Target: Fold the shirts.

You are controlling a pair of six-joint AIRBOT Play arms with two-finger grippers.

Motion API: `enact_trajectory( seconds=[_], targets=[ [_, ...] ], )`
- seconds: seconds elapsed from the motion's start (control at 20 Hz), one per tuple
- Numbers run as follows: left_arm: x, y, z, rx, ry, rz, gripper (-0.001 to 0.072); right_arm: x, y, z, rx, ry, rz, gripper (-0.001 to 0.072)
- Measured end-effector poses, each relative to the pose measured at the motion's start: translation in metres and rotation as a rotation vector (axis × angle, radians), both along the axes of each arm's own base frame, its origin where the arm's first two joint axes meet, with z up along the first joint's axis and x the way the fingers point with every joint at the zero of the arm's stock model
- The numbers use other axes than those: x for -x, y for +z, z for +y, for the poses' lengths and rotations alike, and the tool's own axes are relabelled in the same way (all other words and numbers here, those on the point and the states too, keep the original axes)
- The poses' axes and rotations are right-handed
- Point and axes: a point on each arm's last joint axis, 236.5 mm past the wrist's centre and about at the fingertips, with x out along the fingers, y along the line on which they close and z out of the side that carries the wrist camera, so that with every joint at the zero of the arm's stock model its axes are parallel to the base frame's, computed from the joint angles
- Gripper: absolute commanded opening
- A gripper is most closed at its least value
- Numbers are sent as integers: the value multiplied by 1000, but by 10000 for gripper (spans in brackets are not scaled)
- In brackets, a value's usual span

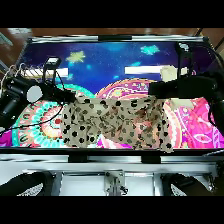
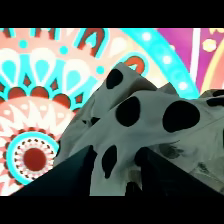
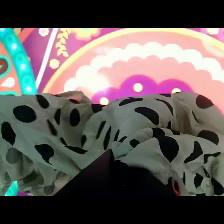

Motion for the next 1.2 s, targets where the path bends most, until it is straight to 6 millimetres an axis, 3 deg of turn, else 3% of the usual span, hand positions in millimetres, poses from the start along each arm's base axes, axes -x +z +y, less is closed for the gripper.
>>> enact_trajectory(
  seconds=[0.1,0.15,0.2,0.25,0.4,0.55,0.7,0.85,1.2],
  targets=[
    [-5,6,16,-34,9,1,406,-6,-3,2,-5,-2,-10,77],
    [-8,12,26,-45,23,-1,487,-8,-3,3,-10,-2,-15,77],
    [-10,19,37,-55,45,1,617,-10,-3,5,-17,-1,-17,77],
    [-14,29,49,-59,69,-8,682,-10,-4,7,-25,0,-15,77],
    [-21,58,91,-85,140,-36,665,-10,-3,15,-60,6,-12,78],
    [-20,73,157,-147,251,-33,647,-9,-3,20,-85,11,-6,77],
    [-5,61,221,-185,386,30,640,-7,-3,22,-95,14,2,77],
    [14,38,269,-212,472,100,637,-3,-5,23,-97,17,20,77],
    [32,-14,339,-284,530,161,637,1,-8,23,-91,20,44,78]
  ],
)
